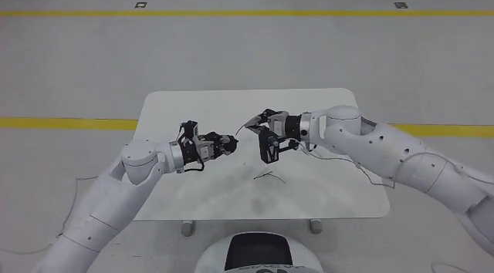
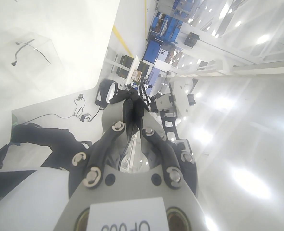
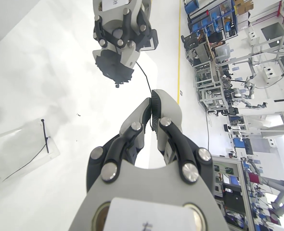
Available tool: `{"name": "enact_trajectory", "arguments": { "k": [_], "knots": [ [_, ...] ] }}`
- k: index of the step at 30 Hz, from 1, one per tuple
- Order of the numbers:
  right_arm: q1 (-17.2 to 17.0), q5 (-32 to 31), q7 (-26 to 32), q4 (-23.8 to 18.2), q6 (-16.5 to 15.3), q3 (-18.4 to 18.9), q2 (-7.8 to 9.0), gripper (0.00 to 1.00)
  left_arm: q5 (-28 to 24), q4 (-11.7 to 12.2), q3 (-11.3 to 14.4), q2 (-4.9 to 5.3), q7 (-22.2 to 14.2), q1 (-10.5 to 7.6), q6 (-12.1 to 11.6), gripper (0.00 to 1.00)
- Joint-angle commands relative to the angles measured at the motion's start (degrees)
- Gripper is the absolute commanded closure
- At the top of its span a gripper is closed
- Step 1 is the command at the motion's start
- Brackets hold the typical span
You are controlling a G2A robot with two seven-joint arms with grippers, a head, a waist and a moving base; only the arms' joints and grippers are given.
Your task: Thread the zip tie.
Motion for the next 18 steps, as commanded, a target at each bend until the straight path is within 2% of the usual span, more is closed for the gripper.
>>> {"name": "enact_trajectory", "arguments": {
  "k": [1,9,18],
  "knots": [
    [0.34,0.67,-2.39,1.47,-0.01,0.28,0.06,1.0,-0.01,0.06,0.1,0.02,0.02,-0.03,0.0,1.0],
    [3.52,4.51,-13.93,7.98,-0.01,-1.54,0.12,1.0,0.0,-0.13,0.31,0.1,0.36,0.29,0.0,1.0],
    [5.39,0.04,-24.74,15.82,-0.01,-1.54,-1.21,1.0,-0.01,-0.44,0.58,0.15,0.63,0.4,0.0,1.0]
  ]
}}
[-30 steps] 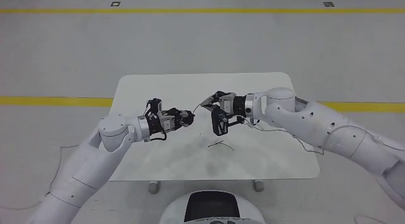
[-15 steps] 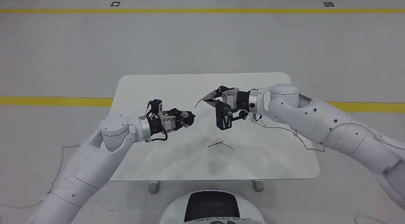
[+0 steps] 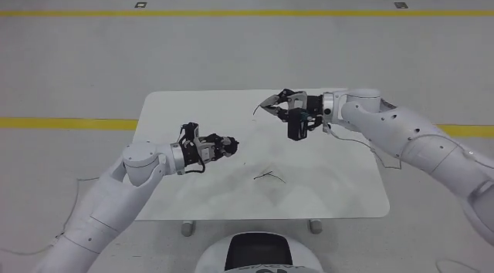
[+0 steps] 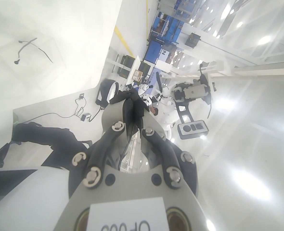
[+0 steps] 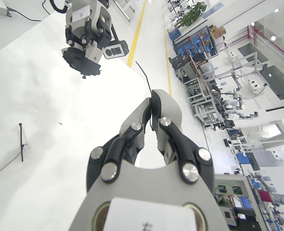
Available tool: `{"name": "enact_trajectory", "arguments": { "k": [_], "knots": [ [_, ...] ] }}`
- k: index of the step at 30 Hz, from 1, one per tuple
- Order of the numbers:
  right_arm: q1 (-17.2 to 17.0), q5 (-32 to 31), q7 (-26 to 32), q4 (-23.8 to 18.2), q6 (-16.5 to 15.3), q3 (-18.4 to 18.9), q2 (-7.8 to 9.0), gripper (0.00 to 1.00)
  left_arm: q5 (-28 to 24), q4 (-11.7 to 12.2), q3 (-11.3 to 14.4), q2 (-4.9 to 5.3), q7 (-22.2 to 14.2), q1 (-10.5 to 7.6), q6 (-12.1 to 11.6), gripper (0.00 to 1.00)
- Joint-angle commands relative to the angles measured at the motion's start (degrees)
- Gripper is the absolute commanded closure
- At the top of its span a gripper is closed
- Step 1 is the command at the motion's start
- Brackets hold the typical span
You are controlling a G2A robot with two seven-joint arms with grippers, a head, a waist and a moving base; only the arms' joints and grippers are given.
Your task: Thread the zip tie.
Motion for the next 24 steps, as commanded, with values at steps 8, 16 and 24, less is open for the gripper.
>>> {"name": "enact_trajectory", "arguments": {
  "k": [8,16,24],
  "knots": [
    [2.8,-1.68,-0.41,2.91,0.0,0.0,-1.81,1.0,0.0,-0.17,-0.02,0.05,0.18,0.18,0.0,1.0],
    [2.15,-1.68,6.12,-1.55,0.0,0.0,-1.08,1.0,0.22,-0.59,-0.4,0.23,0.19,0.3,0.0,1.0],
    [0.1,-1.68,10.25,-6.17,0.0,0.0,0.83,1.0,0.27,-0.95,-0.72,0.39,0.18,0.55,0.0,1.0]
  ]
}}
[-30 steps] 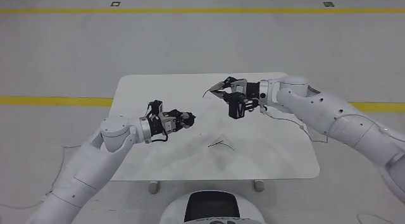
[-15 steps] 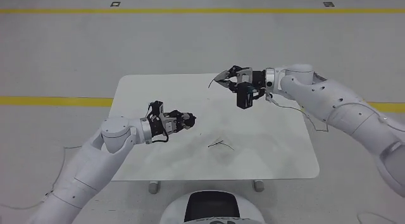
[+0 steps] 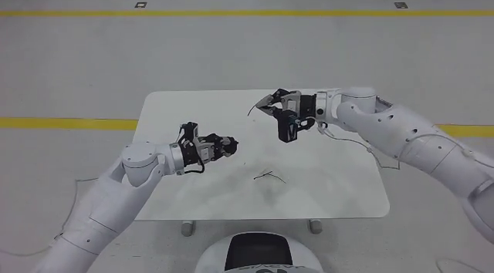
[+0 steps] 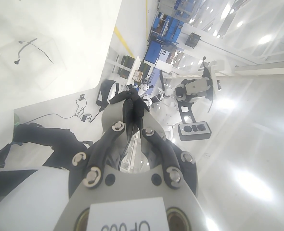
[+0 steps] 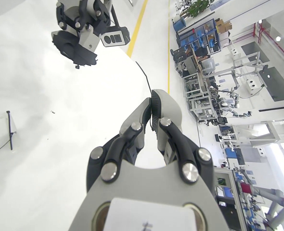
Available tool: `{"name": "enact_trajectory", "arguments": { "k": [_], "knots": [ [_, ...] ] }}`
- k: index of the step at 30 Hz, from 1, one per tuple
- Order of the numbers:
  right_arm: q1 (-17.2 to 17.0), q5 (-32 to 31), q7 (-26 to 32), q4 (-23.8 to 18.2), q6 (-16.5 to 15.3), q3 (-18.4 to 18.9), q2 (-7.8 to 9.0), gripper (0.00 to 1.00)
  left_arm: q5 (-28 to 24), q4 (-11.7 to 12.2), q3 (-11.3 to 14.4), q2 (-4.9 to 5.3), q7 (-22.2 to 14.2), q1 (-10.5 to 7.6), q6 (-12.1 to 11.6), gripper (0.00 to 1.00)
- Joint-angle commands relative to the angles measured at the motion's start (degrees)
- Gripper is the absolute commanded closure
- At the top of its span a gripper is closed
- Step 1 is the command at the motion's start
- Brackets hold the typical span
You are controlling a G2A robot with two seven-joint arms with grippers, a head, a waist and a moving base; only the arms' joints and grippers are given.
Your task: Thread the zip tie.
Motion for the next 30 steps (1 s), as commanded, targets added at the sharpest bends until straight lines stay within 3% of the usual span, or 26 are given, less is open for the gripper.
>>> {"name": "enact_trajectory", "arguments": {
  "k": [1,8,19,30],
  "knots": [
    [-0.3,0.0,0.64,-0.94,0.0,0.0,0.58,1.0,0.01,-0.13,-0.18,0.06,-0.02,0.06,0.0,1.0],
    [-2.08,0.0,7.03,-5.8,0.0,0.0,2.83,1.0,-0.18,-0.64,-0.27,0.17,-0.08,-0.76,0.0,1.0],
    [-4.53,0.0,18.74,-13.48,0.0,0.0,5.82,1.0,-0.28,-0.2,1.82,0.02,0.25,-2.66,0.0,1.0],
    [-4.54,0.0,19.38,-13.61,0.0,0.0,5.9,1.0,-1.41,0.59,2.72,-0.21,0.39,-2.21,-0.38,1.0]
  ]
}}
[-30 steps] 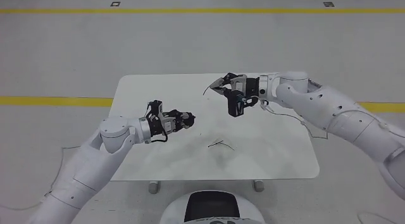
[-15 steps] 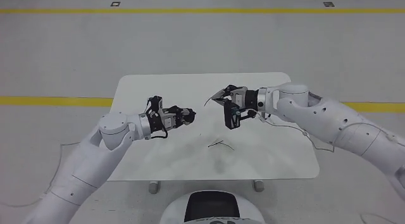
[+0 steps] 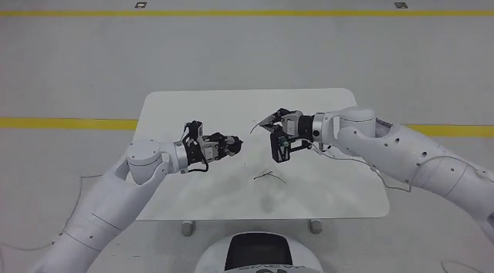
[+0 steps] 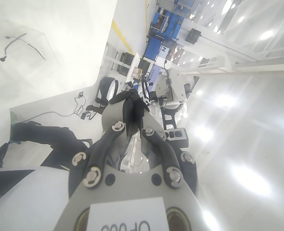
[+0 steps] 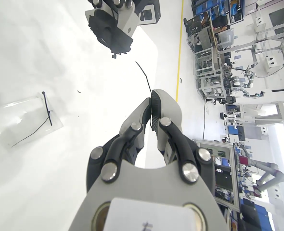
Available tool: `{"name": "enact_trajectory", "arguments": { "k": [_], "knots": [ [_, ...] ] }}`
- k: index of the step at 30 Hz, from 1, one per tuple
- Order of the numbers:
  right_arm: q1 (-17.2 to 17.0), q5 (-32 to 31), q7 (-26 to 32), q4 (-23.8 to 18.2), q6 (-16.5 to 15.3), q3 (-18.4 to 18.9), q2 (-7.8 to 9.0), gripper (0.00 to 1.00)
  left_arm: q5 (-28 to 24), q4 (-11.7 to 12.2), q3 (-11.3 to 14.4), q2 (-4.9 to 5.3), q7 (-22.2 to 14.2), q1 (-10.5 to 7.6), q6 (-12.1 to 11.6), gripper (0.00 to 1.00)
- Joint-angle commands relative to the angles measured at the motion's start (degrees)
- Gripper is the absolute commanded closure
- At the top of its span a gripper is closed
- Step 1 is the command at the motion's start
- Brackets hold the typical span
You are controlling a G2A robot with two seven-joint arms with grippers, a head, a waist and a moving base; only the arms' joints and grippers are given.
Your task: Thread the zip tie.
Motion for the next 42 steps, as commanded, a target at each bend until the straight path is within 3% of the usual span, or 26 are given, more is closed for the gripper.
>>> {"name": "enact_trajectory", "arguments": {
  "k": [1,7,11,24,36,42],
  "knots": [
    [-0.11,0.0,0.16,-0.04,0.15,0.05,-0.01,1.0,0.83,-0.29,0.24,-0.01,0.56,-0.08,0.17,1.0],
    [0.6,0.0,7.27,-3.07,0.0,0.0,0.21,1.0,4.85,-0.05,1.46,0.85,2.07,-2.2,0.39,1.0],
    [0.8,0.0,13.09,-6.15,0.0,0.0,0.64,1.0,4.14,0.06,2.66,1.74,3.46,-3.67,0.39,1.0],
    [0.26,0.0,28.99,-13.53,0.0,0.0,1.62,1.0,-3.21,-1.82,9.66,5.22,8.51,-8.8,0.39,1.0],
    [-0.82,0.0,36.14,-16.05,0.0,0.0,1.32,1.0,-8.25,-3.01,16.4,8.42,12.27,-13.51,0.39,1.0],
    [-0.82,0.0,36.14,-16.05,0.0,0.0,1.32,1.0,-8.03,-3.0,16.59,8.56,12.65,-13.73,0.39,1.0]
  ]
}}
